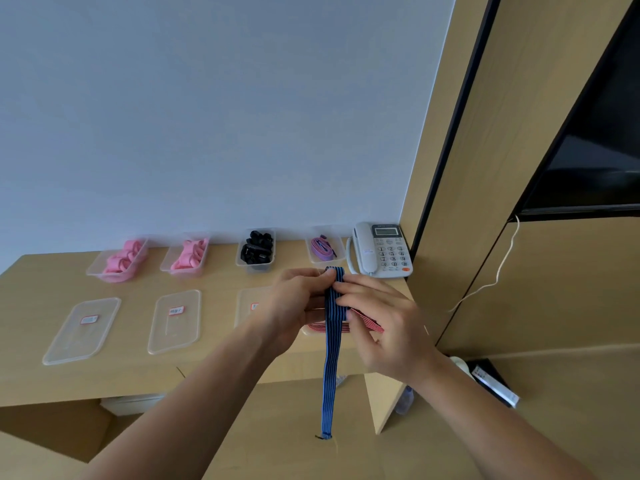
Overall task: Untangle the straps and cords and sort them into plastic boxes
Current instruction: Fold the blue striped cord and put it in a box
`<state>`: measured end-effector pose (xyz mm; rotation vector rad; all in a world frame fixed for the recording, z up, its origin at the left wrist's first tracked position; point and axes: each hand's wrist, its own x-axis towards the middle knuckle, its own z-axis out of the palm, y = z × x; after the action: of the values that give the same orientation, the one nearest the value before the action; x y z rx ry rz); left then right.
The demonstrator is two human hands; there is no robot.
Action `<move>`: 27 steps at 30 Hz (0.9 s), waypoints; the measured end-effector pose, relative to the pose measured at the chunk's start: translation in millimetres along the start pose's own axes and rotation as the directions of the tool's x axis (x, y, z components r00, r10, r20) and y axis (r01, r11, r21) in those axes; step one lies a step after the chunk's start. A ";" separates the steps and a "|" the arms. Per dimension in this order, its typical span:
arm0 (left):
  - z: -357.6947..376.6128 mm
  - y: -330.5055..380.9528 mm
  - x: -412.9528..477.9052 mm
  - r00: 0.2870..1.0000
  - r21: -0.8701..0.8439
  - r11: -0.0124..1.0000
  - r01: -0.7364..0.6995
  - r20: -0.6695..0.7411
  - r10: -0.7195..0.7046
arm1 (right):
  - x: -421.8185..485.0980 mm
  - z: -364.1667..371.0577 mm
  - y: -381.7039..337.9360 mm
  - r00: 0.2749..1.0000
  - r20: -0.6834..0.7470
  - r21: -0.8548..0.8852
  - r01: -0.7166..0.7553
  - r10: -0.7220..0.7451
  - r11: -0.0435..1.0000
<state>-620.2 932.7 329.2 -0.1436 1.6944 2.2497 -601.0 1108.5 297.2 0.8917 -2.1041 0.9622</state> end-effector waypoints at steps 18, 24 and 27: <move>4.8 -8.9 -10.4 0.997 0.036 0.998 -0.060 0.061 0.057 | 42.1 -14.5 6.1 0.767 0.290 0.258 -0.639 0.573 0.725; 7.5 -16.5 -15.9 0.996 0.059 0.995 0.086 0.030 -0.088 | 48.9 -18.0 7.8 0.823 0.152 0.248 -0.568 0.548 0.785; 13.2 -15.9 -16.6 0.992 0.072 0.991 0.116 0.049 -0.119 | 43.5 -15.1 6.1 0.899 0.049 0.155 -0.437 0.435 0.886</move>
<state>-598.2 945.9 322.9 -0.1617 1.6885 2.0886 -625.9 1110.5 336.4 0.4993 -2.3137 1.3766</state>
